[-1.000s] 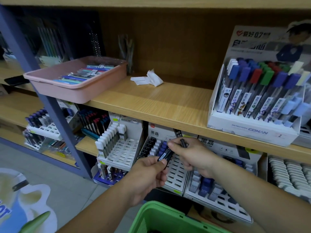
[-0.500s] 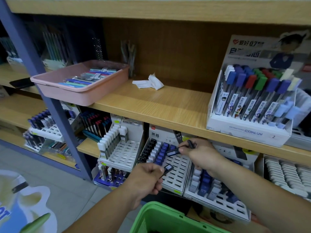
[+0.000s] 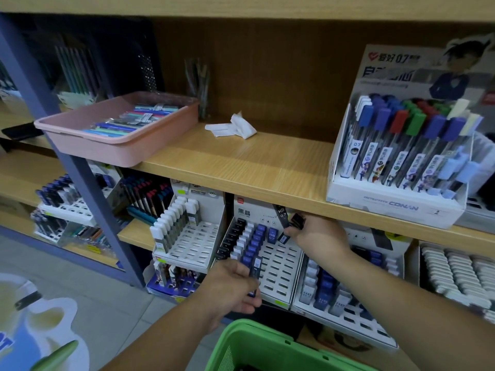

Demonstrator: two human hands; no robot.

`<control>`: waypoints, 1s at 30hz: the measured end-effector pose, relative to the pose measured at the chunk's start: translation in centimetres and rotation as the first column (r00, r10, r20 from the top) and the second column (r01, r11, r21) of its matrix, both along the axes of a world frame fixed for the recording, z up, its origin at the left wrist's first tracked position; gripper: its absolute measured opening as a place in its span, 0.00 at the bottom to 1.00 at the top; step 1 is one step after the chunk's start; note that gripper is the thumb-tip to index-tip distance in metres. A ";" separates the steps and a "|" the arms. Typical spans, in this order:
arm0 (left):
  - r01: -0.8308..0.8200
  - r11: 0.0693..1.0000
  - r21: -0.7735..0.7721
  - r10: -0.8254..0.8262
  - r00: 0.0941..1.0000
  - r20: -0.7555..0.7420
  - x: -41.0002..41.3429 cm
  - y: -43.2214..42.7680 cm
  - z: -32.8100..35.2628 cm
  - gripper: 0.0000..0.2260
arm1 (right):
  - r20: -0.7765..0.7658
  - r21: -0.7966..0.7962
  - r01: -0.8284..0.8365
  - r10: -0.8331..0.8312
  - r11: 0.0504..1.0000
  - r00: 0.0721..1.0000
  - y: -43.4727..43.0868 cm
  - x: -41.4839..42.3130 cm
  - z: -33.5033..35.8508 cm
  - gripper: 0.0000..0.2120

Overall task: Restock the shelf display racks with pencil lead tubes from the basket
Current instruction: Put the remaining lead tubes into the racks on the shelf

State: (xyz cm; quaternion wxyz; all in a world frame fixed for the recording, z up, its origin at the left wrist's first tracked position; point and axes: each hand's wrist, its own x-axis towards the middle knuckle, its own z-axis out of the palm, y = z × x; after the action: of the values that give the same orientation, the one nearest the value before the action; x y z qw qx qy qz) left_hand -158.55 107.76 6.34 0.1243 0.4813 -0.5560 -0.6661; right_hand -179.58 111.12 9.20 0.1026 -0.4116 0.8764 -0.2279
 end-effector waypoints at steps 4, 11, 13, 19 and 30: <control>0.003 1.000 0.022 -0.002 1.000 -0.007 0.0 -0.1 -0.4 0.10 | -0.016 -0.004 0.005 -0.005 1.000 1.000 -0.1 -0.2 -0.4 0.16; 0.028 0.999 0.020 -0.028 0.999 -0.035 -0.2 0.0 -0.4 0.08 | -0.165 -0.013 -0.159 0.154 0.987 0.974 -0.3 0.3 -0.9 0.13; 0.032 0.999 0.008 -0.031 0.999 -0.040 -0.3 0.1 -0.3 0.08 | -0.102 0.024 -0.223 0.224 0.975 0.969 -0.6 0.4 -0.7 0.10; -0.018 0.993 -0.116 0.005 0.994 -0.114 -0.9 0.1 -0.3 0.07 | 0.379 0.005 -0.370 0.341 0.929 0.860 -0.7 -0.1 1.4 0.11; 0.184 0.901 -0.392 -0.167 0.983 0.078 -1.5 0.1 -3.6 0.04 | 0.032 0.131 -0.108 0.104 0.985 0.994 0.1 -0.5 1.1 0.18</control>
State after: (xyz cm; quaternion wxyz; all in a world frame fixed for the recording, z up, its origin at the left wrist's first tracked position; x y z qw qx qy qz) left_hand -160.00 107.90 2.72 0.1472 0.4081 -0.7232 -0.5374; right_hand -180.08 111.26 10.31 0.1527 -0.4470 0.8652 -0.1684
